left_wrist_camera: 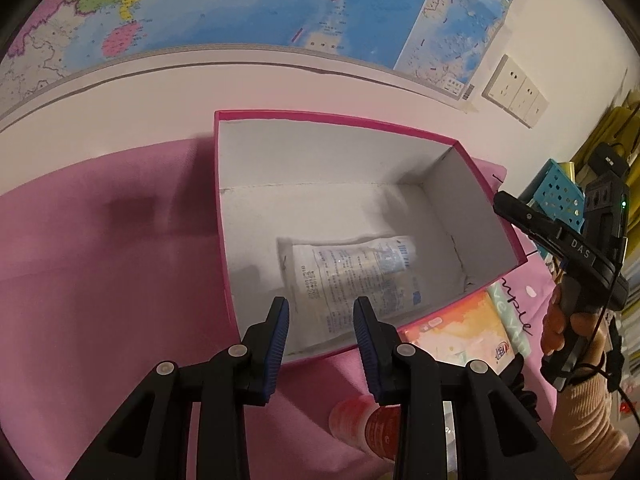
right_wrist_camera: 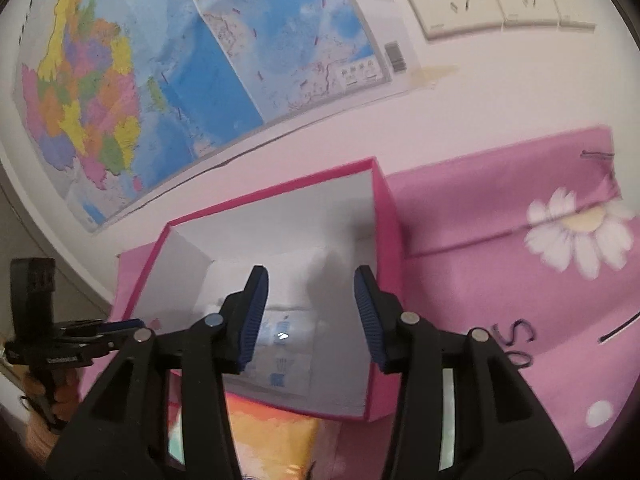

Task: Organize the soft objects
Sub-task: 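Withdraw both tools from the box back toward the toys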

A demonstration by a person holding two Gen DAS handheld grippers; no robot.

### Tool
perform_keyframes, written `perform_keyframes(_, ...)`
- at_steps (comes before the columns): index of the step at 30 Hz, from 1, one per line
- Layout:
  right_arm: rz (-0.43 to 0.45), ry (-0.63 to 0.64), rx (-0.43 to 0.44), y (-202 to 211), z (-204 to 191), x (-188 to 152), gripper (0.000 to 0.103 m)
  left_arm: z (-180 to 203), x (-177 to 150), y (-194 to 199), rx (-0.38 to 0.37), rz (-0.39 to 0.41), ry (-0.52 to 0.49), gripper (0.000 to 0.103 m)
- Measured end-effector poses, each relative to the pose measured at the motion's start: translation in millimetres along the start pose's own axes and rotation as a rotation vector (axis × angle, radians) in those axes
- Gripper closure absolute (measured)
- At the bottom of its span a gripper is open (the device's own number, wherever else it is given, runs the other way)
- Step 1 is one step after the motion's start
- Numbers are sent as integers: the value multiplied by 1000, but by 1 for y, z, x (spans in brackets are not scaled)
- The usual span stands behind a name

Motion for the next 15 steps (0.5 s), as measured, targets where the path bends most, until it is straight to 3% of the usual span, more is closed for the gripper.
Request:
perform_keyframes(3,-39,9,66,-9,-10,0,56,-1,-2,3,1,8,7,69)
perform_keyframes(6,-33,48,50,-13,-22,-1,57,-1,-4,7,16,17,15,69)
perform_keyframes(8,-40,42,86,-10,-25,-4,57,1,-8,13,35,44,14,69)
perform_keyframes(10,-24,70,97,2,-27,-7,56,7,-14,24,61,95,3,62)
perform_keyframes(15,-5,156,145,47,-27,-28,55,20,-32,54,68,213,-15,58)
Point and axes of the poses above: each gripper's, at about its wrist camera, not at the fingertips, and y roughly against the way its jaws point, z to its right, x to its top, the point moved 2 cm from there along -y, roughly the way its jaws point, and after that the axes turned 15 degrees about -x, right-handed, at the moved point
